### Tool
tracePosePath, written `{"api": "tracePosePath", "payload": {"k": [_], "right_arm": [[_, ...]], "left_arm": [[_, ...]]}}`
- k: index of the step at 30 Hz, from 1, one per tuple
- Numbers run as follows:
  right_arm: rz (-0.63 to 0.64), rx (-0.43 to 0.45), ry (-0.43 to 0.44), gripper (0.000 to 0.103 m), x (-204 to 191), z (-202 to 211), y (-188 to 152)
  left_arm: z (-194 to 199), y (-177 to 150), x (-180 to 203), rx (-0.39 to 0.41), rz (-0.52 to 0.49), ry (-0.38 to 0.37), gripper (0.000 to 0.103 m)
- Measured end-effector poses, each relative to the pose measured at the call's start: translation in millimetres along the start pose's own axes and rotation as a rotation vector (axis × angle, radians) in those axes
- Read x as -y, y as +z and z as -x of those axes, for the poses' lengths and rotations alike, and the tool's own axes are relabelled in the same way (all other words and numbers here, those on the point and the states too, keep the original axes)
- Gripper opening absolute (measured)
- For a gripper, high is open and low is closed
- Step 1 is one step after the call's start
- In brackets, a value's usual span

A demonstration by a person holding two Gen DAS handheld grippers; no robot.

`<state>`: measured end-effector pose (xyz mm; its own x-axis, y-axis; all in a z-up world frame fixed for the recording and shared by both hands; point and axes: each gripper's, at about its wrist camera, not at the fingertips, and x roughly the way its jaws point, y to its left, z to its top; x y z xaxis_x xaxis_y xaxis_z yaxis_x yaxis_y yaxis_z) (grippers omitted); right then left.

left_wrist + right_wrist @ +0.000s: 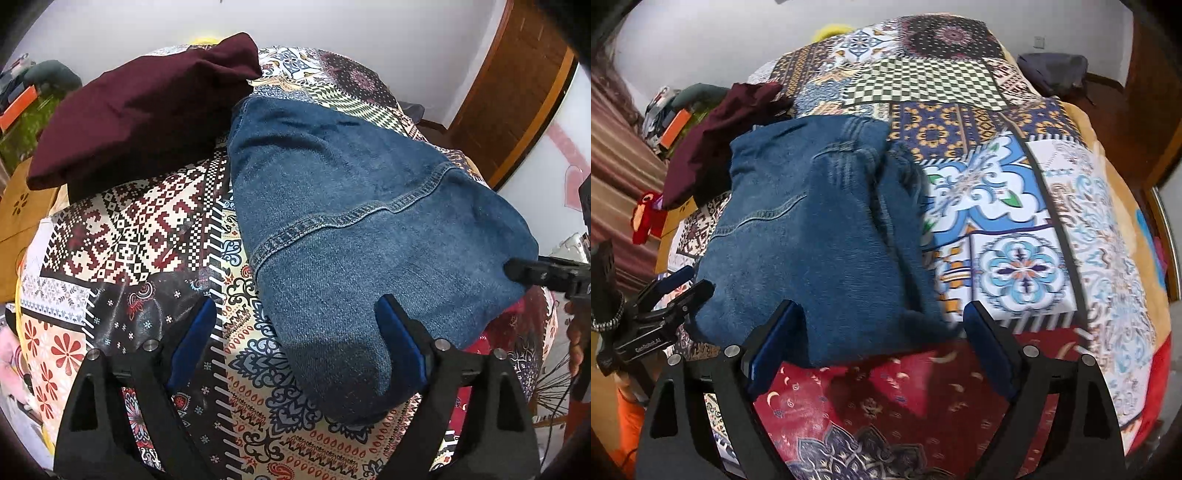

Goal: Fold large clothes

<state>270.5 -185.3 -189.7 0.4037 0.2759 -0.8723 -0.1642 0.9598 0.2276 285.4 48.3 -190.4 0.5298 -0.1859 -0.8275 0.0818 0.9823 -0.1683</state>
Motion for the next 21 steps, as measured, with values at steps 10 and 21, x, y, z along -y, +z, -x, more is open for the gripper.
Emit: {"api": "tracePosePath", "payload": {"k": [10,21], "right_arm": [[0.048,0.082,0.05,0.088,-7,17,39],[-0.059,-0.211,0.192,0.088,16,-71,72]], "left_arm": [[12,29,-9,0.012,-0.007,0.047,0.088],[-42,40,-35,-0.175,0.176,-0.16,0.089]]}}
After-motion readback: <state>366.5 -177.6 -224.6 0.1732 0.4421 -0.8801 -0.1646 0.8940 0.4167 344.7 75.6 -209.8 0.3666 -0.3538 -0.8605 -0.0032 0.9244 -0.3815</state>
